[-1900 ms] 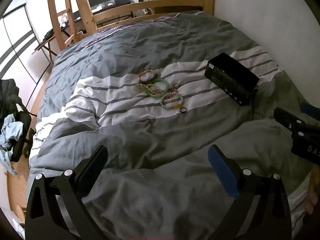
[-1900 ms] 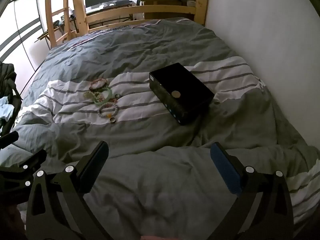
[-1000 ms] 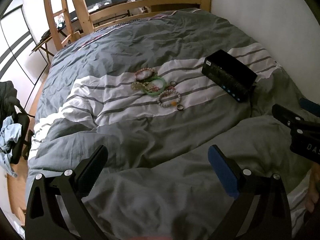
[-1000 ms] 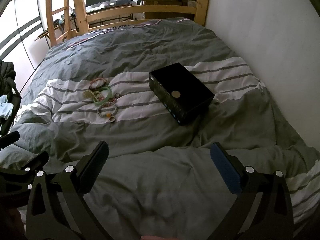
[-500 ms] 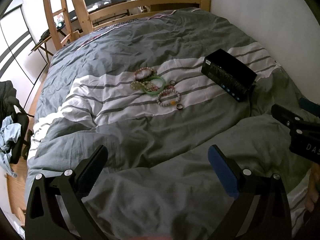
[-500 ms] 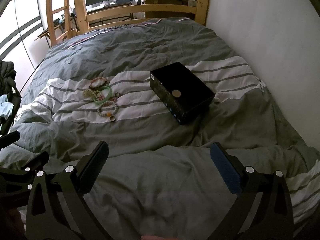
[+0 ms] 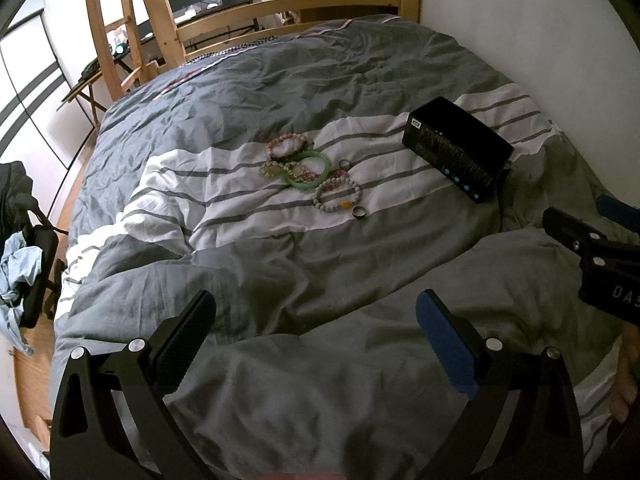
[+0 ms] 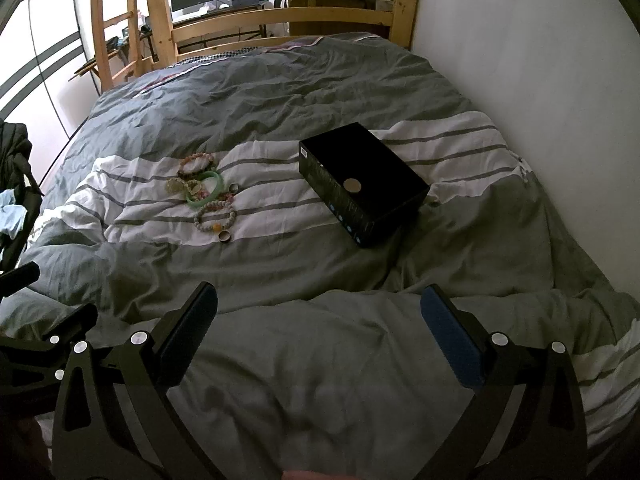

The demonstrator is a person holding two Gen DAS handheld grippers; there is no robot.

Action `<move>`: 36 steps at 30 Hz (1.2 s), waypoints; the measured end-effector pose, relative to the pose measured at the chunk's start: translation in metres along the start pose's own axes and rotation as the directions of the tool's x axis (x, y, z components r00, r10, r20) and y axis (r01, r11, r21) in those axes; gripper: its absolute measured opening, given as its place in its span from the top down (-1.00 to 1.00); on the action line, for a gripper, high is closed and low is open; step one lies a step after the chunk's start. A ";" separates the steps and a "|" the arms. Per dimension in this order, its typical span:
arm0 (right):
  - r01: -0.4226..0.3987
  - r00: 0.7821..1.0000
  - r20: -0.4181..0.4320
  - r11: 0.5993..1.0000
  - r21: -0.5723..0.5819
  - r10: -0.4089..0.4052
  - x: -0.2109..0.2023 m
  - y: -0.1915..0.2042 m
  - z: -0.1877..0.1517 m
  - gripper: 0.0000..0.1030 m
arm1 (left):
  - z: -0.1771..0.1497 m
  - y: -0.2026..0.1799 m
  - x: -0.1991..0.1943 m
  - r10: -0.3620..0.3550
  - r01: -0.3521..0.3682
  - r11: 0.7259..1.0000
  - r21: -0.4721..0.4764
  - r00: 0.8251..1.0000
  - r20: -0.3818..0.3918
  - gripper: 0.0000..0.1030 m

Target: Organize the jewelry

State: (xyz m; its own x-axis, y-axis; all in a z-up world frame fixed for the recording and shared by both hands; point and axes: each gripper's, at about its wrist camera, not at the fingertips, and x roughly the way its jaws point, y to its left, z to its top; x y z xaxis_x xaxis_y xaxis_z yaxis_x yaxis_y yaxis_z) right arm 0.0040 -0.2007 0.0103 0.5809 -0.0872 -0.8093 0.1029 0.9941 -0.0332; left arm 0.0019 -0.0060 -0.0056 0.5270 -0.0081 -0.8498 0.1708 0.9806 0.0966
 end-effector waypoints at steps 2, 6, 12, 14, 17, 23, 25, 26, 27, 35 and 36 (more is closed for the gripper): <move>0.000 1.000 0.000 1.000 0.000 0.000 0.000 0.000 0.000 -0.95 | 0.000 0.000 0.000 0.000 0.000 1.000 0.002 1.000 -0.002 -0.91; 0.000 1.000 -0.001 1.000 -0.001 0.000 0.000 -0.001 0.000 -0.95 | 0.000 0.001 0.000 -0.001 0.001 1.000 0.002 1.000 -0.001 -0.91; 0.000 1.000 -0.001 1.000 -0.001 0.000 0.000 -0.001 0.000 -0.95 | -0.001 0.000 0.000 -0.001 0.001 1.000 0.001 1.000 -0.002 -0.91; 0.002 1.000 -0.005 1.000 0.002 -0.002 -0.001 -0.001 0.000 -0.95 | -0.001 -0.001 0.000 0.000 0.000 1.000 0.002 1.000 -0.001 -0.91; 0.003 1.000 -0.006 1.000 0.002 -0.003 0.004 0.001 -0.003 -0.95 | -0.002 -0.001 0.001 -0.003 0.003 1.000 0.002 1.000 -0.003 -0.91; 0.002 1.000 -0.008 1.000 0.004 -0.002 0.006 0.000 -0.003 -0.95 | -0.004 -0.003 0.002 -0.003 0.003 1.000 0.004 1.000 -0.006 -0.91; 0.003 1.000 -0.007 1.000 0.004 -0.003 0.005 0.000 -0.002 -0.95 | -0.004 -0.003 0.002 -0.003 0.003 1.000 0.005 1.000 -0.006 -0.91; 0.003 1.000 -0.007 1.000 0.004 -0.003 0.005 0.001 -0.003 -0.95 | -0.005 -0.004 0.002 -0.002 0.002 1.000 0.005 1.000 -0.006 -0.91; 0.003 1.000 -0.007 1.000 0.003 -0.003 0.005 0.001 -0.002 -0.95 | -0.005 -0.003 0.003 -0.003 0.003 1.000 0.004 1.000 -0.006 -0.91; 0.005 1.000 -0.010 1.000 0.004 -0.005 0.009 0.000 -0.001 -0.95 | -0.006 -0.004 0.003 -0.002 0.002 1.000 0.002 1.000 -0.008 -0.91; 0.004 1.000 -0.009 1.000 0.004 -0.004 0.008 0.000 -0.001 -0.95 | -0.006 -0.004 0.003 -0.003 0.003 1.000 0.002 1.000 -0.008 -0.91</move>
State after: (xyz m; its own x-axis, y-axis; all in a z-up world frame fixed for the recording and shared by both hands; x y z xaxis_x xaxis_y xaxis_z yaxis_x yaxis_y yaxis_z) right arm 0.0080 -0.2012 0.0028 0.5730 -0.0908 -0.8145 0.1088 0.9935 -0.0342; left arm -0.0022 -0.0088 -0.0115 0.5195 -0.0094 -0.8544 0.1743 0.9801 0.0952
